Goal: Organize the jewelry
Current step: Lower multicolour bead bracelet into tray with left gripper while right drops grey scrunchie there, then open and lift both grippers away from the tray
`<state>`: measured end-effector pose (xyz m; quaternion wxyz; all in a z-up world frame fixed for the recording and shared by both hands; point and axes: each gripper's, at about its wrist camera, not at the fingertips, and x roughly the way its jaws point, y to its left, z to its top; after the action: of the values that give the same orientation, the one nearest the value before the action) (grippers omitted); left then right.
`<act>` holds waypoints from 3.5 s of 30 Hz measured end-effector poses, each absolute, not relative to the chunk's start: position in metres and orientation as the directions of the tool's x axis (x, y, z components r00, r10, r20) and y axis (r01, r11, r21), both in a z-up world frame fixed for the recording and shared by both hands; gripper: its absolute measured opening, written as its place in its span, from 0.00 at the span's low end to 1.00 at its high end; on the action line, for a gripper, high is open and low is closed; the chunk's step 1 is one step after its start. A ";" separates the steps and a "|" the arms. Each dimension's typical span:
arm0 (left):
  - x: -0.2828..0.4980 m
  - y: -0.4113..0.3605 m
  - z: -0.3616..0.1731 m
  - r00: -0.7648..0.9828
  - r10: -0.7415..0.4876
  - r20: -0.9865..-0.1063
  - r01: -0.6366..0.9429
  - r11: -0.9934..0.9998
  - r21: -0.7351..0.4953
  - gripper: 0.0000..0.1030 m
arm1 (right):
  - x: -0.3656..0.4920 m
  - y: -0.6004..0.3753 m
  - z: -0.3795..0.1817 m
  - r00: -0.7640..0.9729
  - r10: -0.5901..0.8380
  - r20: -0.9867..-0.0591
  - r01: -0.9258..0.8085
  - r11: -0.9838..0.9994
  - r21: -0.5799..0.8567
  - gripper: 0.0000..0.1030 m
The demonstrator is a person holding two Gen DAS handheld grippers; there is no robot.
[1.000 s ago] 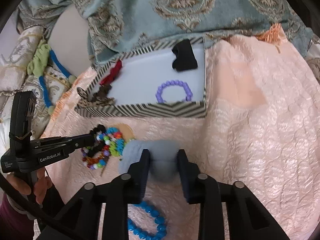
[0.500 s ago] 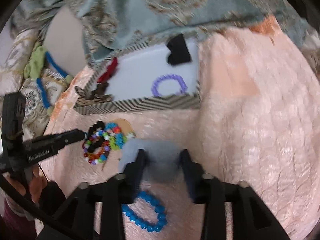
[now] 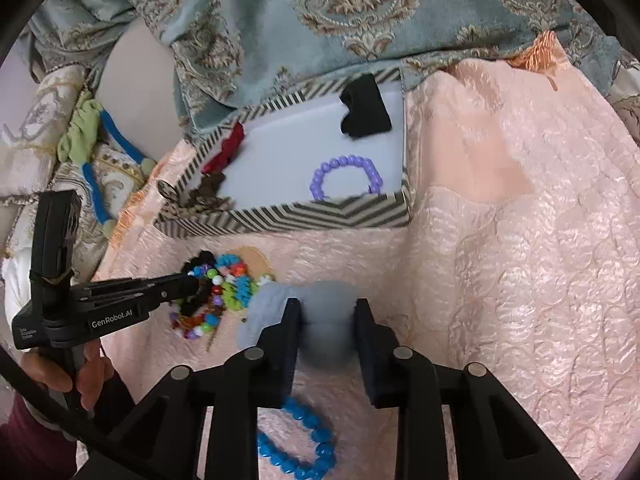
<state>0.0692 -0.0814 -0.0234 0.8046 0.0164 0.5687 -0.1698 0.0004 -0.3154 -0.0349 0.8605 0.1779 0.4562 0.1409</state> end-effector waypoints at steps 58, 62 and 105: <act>0.291 -0.105 -0.018 0.477 -0.066 -0.876 0.096 0.995 -0.023 0.08 | 0.259 -0.296 -0.038 0.585 0.297 -0.755 0.003 0.930 0.368 0.24; 0.293 -0.095 -0.029 0.459 -0.052 -0.887 0.065 0.998 -0.025 0.12 | 0.258 -0.293 -0.036 0.585 0.297 -0.755 -0.020 0.936 0.352 0.45; 0.060 -0.072 0.044 0.602 0.025 -0.798 0.029 0.998 0.053 0.38 | 0.025 -0.266 0.037 0.618 0.323 -0.717 -0.132 0.942 0.309 0.61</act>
<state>0.0597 -0.0717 0.0440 0.8945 0.0301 0.4460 -0.0010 0.0253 -0.2661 0.0369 0.8922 0.1137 0.4182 0.1275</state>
